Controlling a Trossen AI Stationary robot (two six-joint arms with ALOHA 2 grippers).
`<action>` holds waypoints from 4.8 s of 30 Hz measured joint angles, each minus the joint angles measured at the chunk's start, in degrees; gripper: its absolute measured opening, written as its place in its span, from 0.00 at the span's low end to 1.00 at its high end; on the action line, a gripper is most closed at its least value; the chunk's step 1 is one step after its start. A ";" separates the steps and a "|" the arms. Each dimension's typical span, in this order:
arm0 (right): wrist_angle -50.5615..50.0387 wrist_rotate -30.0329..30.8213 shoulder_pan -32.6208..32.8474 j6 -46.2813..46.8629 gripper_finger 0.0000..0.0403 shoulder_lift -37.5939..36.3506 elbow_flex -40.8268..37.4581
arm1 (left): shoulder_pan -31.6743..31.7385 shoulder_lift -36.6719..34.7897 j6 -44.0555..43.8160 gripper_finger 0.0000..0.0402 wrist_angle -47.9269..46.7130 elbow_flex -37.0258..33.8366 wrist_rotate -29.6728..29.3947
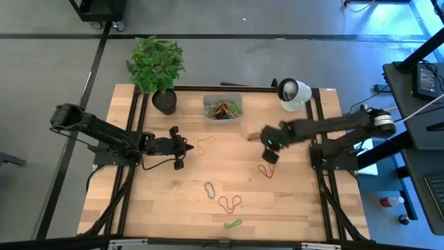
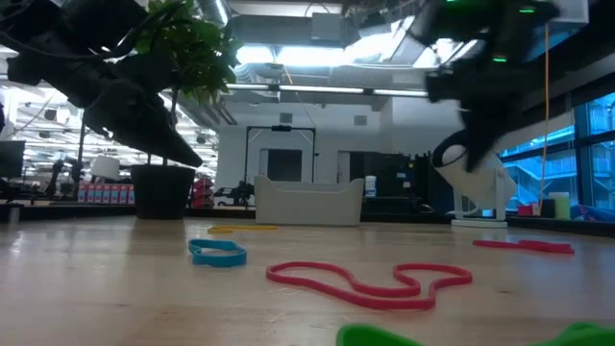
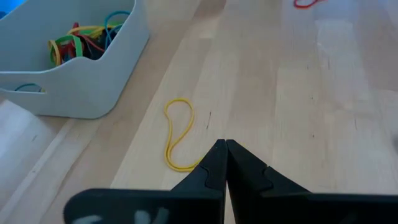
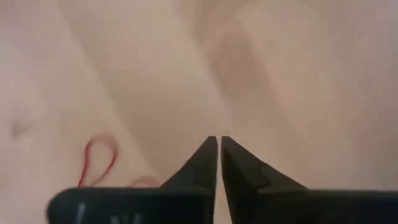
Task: Pick and place rubber bands into bin
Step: Put the red rubber band into the gray bin, then put the yellow rubber band into the gray bin
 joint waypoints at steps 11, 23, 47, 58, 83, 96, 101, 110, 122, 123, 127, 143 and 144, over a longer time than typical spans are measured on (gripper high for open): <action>19.04 0.03 14.31 13.06 0.21 -7.07 -20.19 | 0.00 0.00 -0.05 0.00 -0.02 0.00 0.06; 25.16 5.09 17.46 12.85 0.21 -1.93 -23.70 | 0.00 0.00 -1.53 0.00 -0.02 0.00 0.07; 22.85 10.64 8.69 -9.19 0.00 -0.65 -0.85 | -0.01 0.00 4.55 0.00 4.56 0.00 -0.83; 28.36 12.37 -5.89 -34.76 0.00 11.12 22.49 | 0.00 0.00 7.50 0.01 4.68 0.00 -0.85; 29.86 -0.49 -19.93 -35.02 0.15 47.99 43.92 | 0.00 0.00 7.41 0.01 4.22 0.00 -0.39; 16.43 -0.49 -20.73 -35.87 0.31 41.47 43.94 | 0.00 -0.02 7.49 0.01 4.02 0.00 -0.37; 11.21 -0.47 -20.01 -33.58 0.26 36.47 43.96 | -0.02 0.00 7.48 0.00 4.15 0.00 -0.37; 9.93 -1.13 -11.25 -30.60 0.11 23.40 29.69 | -2.07 1.14 7.34 0.00 4.28 -0.01 -0.52; 67.26 1.01 10.30 -13.76 0.03 -0.16 -26.80 | -2.24 13.96 5.97 0.02 -1.33 11.43 -4.72; 73.45 2.01 11.55 -13.11 0.03 -0.17 -30.51 | -1.59 15.42 5.94 0.03 -3.04 12.89 -4.76; 93.39 6.29 14.20 -8.88 0.01 1.38 -40.28 | 1.37 20.89 3.17 0.09 -13.09 19.43 -4.48; 100.44 7.56 15.16 -5.12 0.03 3.66 -43.71 | 14.33 33.06 -6.17 0.28 -26.74 27.70 5.31; 100.55 7.53 15.14 -5.10 0.03 3.66 -43.71 | 14.73 33.48 -6.18 0.28 -26.51 27.90 5.35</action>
